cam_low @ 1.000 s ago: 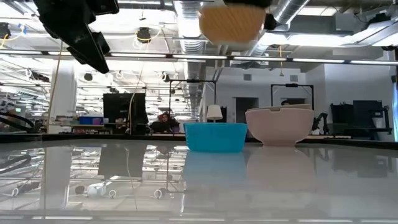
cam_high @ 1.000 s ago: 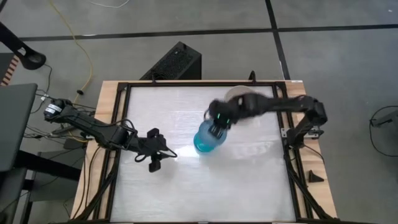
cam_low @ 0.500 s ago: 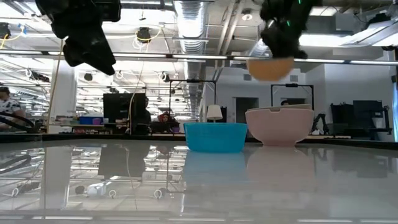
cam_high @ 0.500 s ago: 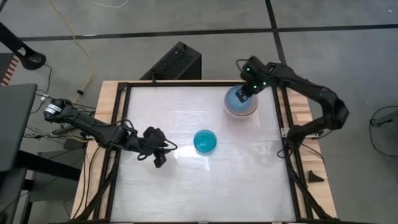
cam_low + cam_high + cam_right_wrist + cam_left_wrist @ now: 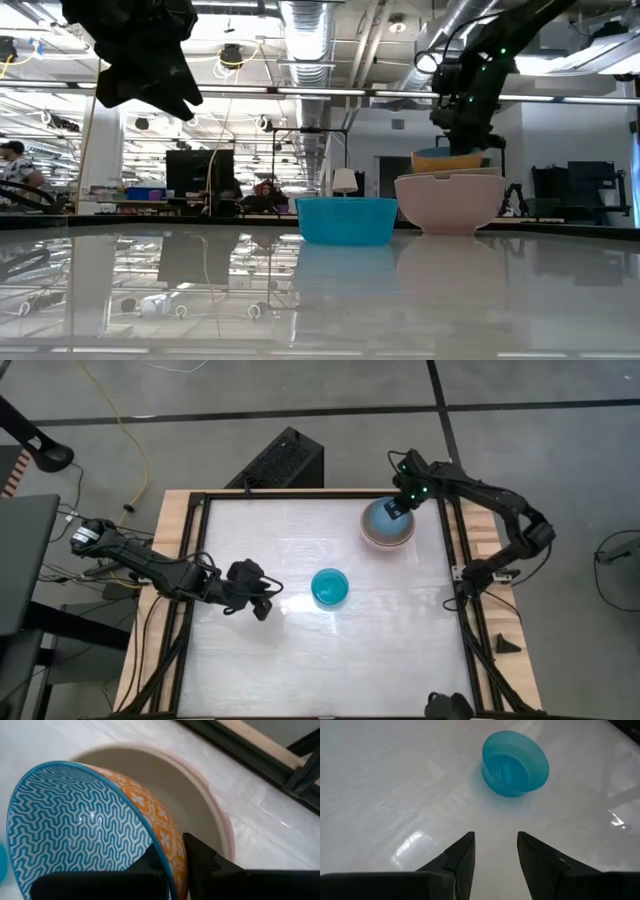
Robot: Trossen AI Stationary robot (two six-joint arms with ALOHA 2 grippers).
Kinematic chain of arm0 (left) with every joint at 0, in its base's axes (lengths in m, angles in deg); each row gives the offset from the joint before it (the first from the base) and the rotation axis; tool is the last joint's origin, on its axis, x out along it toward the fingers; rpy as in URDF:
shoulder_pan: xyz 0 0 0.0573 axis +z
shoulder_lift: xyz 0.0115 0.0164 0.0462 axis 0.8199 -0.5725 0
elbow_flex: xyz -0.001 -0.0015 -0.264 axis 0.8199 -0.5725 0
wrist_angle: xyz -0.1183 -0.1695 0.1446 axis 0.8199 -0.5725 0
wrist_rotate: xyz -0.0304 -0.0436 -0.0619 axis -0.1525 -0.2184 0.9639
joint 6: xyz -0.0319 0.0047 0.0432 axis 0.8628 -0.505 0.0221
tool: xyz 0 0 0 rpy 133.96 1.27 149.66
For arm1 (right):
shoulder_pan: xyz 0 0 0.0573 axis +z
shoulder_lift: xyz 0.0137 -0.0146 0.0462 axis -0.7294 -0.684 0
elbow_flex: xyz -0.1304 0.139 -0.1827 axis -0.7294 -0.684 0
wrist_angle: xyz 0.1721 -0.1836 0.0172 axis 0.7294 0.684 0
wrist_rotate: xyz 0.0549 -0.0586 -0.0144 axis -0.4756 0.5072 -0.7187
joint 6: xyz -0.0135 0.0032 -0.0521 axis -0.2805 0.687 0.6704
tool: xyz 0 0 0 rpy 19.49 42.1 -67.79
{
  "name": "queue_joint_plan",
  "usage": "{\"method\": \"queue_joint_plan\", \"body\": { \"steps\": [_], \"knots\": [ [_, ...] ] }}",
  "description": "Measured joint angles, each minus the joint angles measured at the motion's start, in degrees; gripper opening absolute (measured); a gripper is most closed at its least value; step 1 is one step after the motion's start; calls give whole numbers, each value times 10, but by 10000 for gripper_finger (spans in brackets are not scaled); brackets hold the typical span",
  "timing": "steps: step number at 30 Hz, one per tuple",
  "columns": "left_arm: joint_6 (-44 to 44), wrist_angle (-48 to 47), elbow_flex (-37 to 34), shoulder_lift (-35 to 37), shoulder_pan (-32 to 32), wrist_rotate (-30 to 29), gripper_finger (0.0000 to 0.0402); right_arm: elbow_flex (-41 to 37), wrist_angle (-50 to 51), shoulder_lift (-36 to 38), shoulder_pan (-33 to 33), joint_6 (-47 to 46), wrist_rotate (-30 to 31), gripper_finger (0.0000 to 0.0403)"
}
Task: Nest bowls inside each other
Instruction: Stack the blue-patterned bowl on top of the gray bowl
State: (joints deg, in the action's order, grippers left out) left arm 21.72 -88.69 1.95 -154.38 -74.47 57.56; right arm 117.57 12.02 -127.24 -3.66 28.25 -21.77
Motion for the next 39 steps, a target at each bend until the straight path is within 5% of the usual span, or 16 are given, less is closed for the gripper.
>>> {"method": "queue_joint_plan", "body": {
  "steps": [29,39],
  "knots": [
    [-76,-7,0,0,0,33,135,-1,-8,-58,8,-8,5,63],
    [-82,-7,0,0,0,45,135,2,-3,-58,17,-36,19,222]
  ]
}}
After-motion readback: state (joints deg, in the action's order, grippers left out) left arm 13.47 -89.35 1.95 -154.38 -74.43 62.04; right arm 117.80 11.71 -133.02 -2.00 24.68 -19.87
